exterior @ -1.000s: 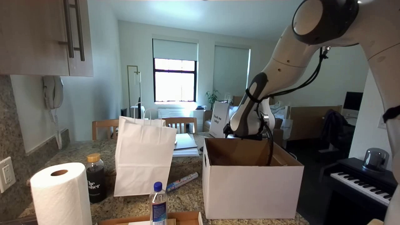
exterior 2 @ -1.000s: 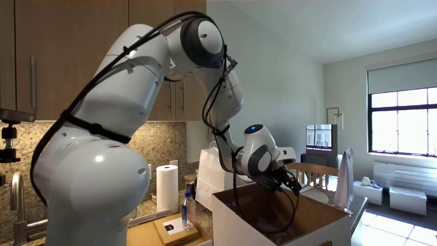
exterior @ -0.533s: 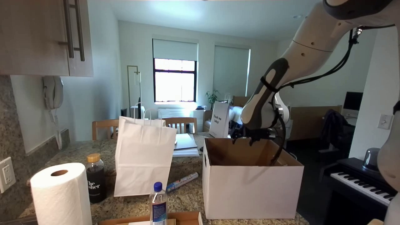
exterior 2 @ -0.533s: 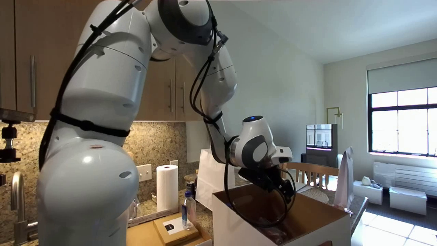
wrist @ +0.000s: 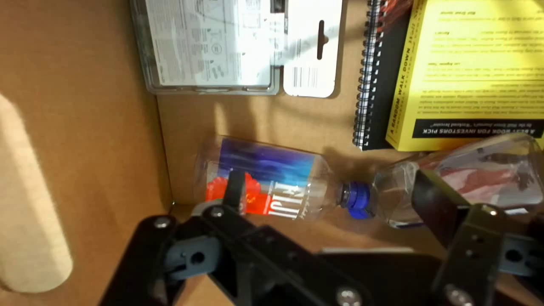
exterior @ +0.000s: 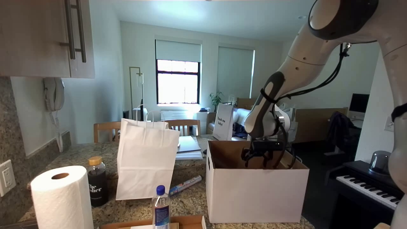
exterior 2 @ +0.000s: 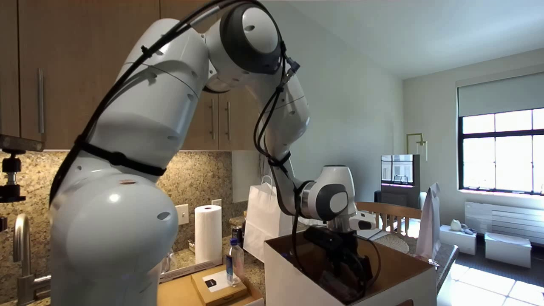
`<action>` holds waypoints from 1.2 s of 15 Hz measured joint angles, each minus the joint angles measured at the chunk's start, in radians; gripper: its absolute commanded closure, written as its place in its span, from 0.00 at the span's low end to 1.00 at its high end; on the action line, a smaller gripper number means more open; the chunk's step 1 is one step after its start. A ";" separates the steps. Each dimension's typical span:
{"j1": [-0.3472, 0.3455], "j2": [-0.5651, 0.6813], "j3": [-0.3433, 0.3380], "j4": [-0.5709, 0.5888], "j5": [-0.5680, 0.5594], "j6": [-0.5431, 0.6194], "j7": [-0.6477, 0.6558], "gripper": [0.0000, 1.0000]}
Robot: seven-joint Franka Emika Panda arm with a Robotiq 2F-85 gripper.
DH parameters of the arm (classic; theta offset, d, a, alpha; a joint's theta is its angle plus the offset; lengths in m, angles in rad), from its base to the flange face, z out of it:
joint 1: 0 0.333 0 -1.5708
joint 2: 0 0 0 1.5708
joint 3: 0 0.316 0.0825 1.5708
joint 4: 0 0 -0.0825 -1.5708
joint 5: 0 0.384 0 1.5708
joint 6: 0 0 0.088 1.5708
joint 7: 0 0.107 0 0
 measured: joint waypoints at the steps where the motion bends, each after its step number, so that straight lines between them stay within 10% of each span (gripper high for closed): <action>1: 0.012 0.028 -0.004 0.023 0.000 -0.016 0.000 0.00; 18: 0.044 0.222 -0.022 0.206 0.033 -0.251 0.000 0.00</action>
